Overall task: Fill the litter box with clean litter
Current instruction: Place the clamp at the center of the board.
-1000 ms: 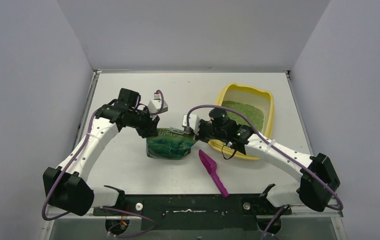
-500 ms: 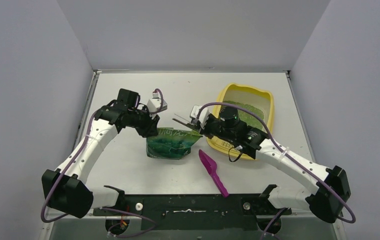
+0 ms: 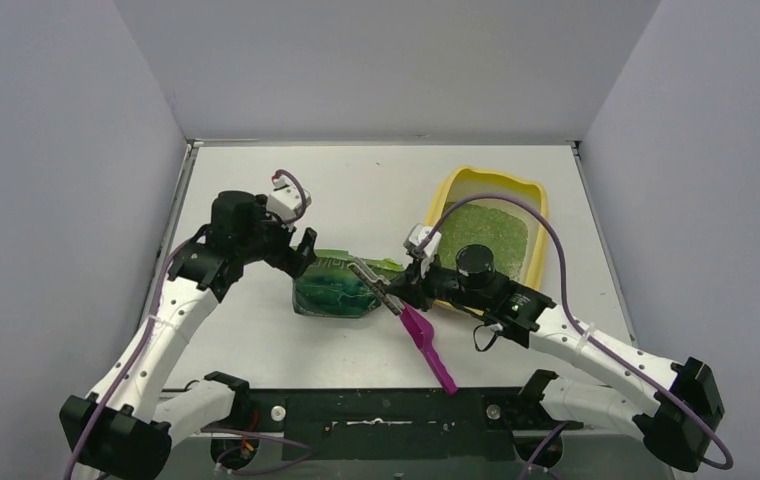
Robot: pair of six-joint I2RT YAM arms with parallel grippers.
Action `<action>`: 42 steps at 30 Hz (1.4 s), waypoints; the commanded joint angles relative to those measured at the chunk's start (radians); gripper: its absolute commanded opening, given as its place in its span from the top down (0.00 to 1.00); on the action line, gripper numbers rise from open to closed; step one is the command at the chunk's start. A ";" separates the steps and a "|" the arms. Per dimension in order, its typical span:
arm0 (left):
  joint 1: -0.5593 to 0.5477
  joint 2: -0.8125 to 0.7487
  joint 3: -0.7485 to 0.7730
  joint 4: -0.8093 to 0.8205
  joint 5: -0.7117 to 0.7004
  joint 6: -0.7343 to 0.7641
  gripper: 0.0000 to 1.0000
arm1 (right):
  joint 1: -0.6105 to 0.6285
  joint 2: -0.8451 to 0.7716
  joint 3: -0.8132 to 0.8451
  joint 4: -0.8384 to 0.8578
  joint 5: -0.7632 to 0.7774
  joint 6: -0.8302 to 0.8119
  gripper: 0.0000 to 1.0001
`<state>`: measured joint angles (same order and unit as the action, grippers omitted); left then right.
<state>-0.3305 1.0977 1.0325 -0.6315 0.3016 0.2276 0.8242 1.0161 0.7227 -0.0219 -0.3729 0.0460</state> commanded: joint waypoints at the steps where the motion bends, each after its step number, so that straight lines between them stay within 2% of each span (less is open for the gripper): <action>1: 0.015 -0.113 -0.032 0.200 -0.143 -0.118 0.11 | 0.059 -0.023 -0.047 0.098 -0.109 0.098 0.99; 7: 0.025 -0.253 -0.145 0.247 -0.509 -0.256 0.09 | 0.177 0.069 -0.076 0.077 -0.081 0.013 0.99; 10: 0.040 -0.321 -0.191 0.224 -0.597 -0.293 0.09 | 0.224 0.160 -0.074 0.070 -0.065 -0.011 0.99; 16: 0.076 -0.396 -0.227 0.192 -0.646 -0.367 0.08 | 0.265 0.347 -0.016 0.060 -0.071 -0.020 0.97; 23: 0.132 -0.361 -0.206 0.157 -0.600 -0.390 0.07 | 0.282 0.455 0.033 0.055 -0.078 0.002 0.91; 30: 0.188 -0.327 -0.190 0.132 -0.481 -0.417 0.07 | 0.281 0.454 0.040 0.044 0.008 0.002 0.68; 33: 0.228 -0.309 -0.165 0.093 -0.436 -0.481 0.03 | 0.282 0.436 0.053 0.025 0.046 -0.008 0.65; 36: 0.351 -0.273 -0.106 0.019 -0.320 -0.576 0.03 | 0.281 0.406 0.055 0.025 0.094 -0.009 0.56; 39: 0.430 -0.251 -0.086 0.013 -0.188 -0.604 0.03 | 0.281 0.370 0.052 -0.013 0.161 -0.021 0.55; 42: 0.441 -0.241 -0.081 -0.008 -0.174 -0.606 0.03 | 0.281 0.333 0.064 -0.048 0.209 -0.058 0.54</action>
<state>0.0914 0.8516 0.8974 -0.6140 0.0013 -0.3275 1.1004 1.4277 0.7338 -0.0570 -0.2691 0.0372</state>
